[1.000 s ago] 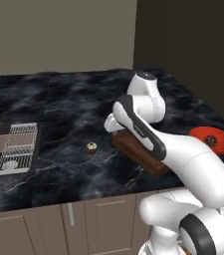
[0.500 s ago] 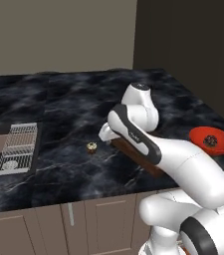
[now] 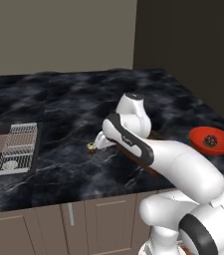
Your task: Place the bowl with cake and the cupcake onto the tray.
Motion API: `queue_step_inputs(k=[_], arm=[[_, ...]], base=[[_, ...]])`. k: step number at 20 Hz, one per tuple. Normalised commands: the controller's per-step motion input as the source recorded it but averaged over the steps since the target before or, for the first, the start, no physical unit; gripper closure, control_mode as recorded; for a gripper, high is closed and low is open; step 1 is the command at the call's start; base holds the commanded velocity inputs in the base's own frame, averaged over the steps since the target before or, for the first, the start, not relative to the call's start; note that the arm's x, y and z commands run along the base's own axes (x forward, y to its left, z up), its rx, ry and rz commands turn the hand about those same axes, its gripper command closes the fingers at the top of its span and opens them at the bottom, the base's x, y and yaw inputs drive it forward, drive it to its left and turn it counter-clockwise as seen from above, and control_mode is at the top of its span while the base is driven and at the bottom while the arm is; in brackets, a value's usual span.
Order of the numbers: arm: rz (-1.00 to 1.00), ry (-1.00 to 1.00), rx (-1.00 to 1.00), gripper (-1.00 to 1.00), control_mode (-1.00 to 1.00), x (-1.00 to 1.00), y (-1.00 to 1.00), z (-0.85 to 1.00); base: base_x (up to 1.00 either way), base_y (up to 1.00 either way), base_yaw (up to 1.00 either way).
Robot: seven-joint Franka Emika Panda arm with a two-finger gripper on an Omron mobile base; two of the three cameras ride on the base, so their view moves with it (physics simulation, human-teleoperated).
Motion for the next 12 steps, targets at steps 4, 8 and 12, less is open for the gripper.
queue_step_inputs(k=[4, 8, 12], arm=[[0.0, 0.0, 0.0, -1.0, -1.0, 0.27, 0.09, -0.26], [0.0, 0.0, 0.0, -1.0, -1.0, 0.31, 0.11, -0.23], [0.0, 0.0, 0.0, -1.0, -1.0, 0.31, 0.06, -0.12]], base=[[0.0, 0.0, 0.0], [0.0, 0.0, 0.0], [0.0, 0.0, 0.0]])
